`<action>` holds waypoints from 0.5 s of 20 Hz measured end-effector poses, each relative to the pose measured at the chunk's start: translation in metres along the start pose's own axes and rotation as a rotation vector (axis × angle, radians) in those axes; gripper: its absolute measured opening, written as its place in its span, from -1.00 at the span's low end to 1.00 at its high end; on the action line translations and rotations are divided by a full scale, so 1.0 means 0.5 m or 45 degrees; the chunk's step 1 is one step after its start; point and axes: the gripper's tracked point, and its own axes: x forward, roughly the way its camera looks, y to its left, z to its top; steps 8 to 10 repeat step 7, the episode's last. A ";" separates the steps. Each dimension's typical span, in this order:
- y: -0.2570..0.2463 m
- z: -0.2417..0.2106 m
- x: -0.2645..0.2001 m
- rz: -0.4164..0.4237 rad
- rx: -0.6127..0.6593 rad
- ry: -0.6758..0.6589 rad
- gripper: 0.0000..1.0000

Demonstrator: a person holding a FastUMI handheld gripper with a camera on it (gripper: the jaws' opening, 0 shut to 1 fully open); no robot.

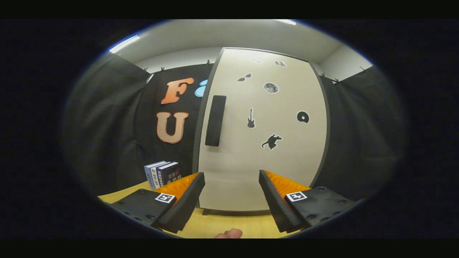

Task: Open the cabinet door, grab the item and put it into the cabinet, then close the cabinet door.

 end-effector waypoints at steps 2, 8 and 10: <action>-0.018 0.003 -0.047 0.003 0.011 -0.008 0.94; -0.063 -0.004 -0.146 0.009 0.019 -0.005 0.94; -0.063 -0.004 -0.146 0.009 0.019 -0.005 0.94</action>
